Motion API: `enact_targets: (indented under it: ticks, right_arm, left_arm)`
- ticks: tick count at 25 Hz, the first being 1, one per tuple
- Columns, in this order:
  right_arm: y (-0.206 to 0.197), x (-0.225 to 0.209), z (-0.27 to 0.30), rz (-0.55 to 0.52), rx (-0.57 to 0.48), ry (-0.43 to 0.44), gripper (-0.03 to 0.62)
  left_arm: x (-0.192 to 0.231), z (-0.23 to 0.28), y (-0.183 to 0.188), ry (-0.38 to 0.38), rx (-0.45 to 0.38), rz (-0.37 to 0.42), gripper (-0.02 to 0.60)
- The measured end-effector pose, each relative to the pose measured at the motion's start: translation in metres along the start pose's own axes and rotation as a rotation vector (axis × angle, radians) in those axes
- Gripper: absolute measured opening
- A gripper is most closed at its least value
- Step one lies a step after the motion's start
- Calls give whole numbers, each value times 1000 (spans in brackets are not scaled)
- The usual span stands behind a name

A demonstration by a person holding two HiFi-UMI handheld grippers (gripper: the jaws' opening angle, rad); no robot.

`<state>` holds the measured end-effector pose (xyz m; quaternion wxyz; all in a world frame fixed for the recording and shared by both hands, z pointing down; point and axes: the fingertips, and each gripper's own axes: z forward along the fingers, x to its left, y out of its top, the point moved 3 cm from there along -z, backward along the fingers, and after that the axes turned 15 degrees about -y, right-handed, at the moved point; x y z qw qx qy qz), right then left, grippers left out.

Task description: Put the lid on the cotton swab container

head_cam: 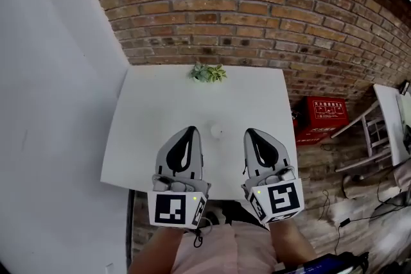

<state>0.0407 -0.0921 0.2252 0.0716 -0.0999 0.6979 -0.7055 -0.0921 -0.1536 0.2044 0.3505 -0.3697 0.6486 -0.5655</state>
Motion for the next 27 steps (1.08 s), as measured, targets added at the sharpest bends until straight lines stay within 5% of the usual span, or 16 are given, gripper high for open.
enact_targets:
  ticks: [27]
  right_arm:
    - [17, 2, -20, -20, -43, -2, 5]
  left_arm:
    - [-19, -6, 9, -37, -11, 17, 8]
